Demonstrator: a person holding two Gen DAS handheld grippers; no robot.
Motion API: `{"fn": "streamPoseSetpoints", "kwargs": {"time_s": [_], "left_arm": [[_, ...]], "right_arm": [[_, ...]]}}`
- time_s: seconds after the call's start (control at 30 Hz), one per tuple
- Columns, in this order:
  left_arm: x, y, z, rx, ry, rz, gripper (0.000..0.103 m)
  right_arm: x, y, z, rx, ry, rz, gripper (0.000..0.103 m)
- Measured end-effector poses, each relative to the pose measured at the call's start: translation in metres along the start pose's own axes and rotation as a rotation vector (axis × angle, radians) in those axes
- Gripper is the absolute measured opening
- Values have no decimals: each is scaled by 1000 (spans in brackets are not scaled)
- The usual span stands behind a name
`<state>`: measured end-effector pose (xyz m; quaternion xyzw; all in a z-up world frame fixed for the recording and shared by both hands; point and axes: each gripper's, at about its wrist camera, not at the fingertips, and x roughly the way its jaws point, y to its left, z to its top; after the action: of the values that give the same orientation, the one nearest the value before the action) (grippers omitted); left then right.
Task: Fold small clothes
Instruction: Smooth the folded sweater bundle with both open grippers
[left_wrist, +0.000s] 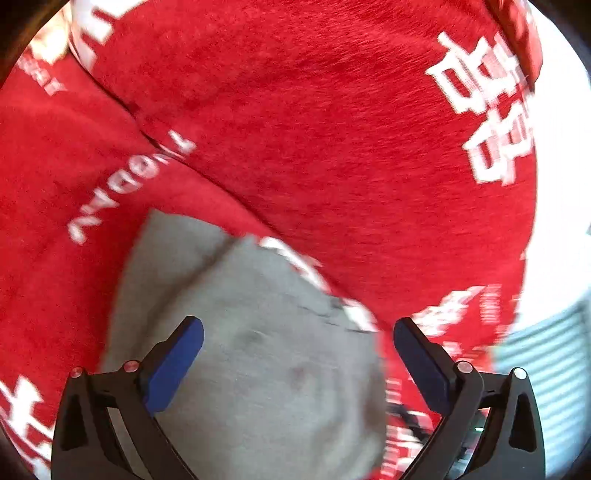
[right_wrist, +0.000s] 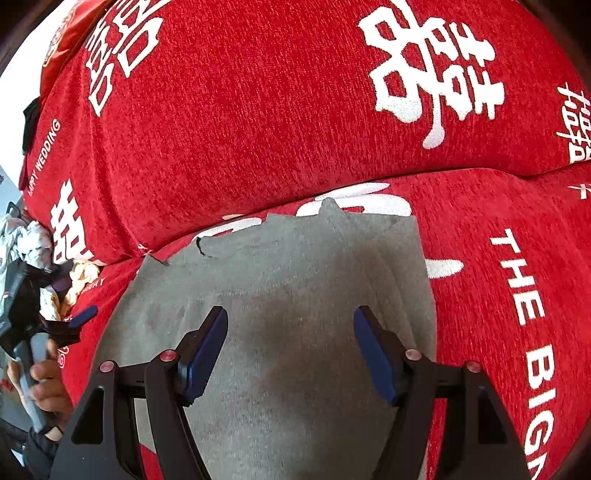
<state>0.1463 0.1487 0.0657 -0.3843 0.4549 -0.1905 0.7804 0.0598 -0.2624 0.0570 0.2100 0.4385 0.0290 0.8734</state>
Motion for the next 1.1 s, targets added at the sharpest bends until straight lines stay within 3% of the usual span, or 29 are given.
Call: {"fn": "streamPoseSetpoints", "kwargs": {"time_s": [0.07, 0.23, 0.37, 0.43, 0.57, 0.63, 0.7, 0.8, 0.87, 0.93, 0.97, 1.1], "left_arm": [[-4, -5, -4, 13, -23, 26, 103], [6, -18, -4, 155, -29, 294, 103], [38, -30, -8, 202, 72, 253, 103], [59, -36, -6, 250, 84, 277, 103], [103, -25, 4, 286, 121, 394, 103], [112, -16, 7, 301, 103, 422, 103], [116, -12, 9, 352, 81, 461, 103], [125, 1, 13, 386, 83, 610, 103], [119, 9, 18, 346, 94, 595, 103], [102, 9, 19, 317, 59, 580, 103], [92, 5, 16, 323, 31, 580, 103], [65, -30, -28, 457, -13, 539, 103]], "right_arm": [[-2, -1, -2, 3, -1, -3, 74], [-2, 0, 0, -12, -1, -16, 74], [13, 2, 15, -30, 13, -56, 74], [26, 6, 26, -43, 34, -71, 74], [65, 29, 47, -160, 105, -101, 74], [84, 32, 54, -189, 145, -105, 74], [103, 27, 61, -185, 187, -120, 74], [118, 4, 69, -125, 210, -139, 73], [111, -2, 72, -106, 177, -178, 74], [96, -2, 70, -135, 125, -282, 74], [87, 0, 67, -149, 104, -289, 74], [36, 20, 35, -204, 45, -179, 74]]}}
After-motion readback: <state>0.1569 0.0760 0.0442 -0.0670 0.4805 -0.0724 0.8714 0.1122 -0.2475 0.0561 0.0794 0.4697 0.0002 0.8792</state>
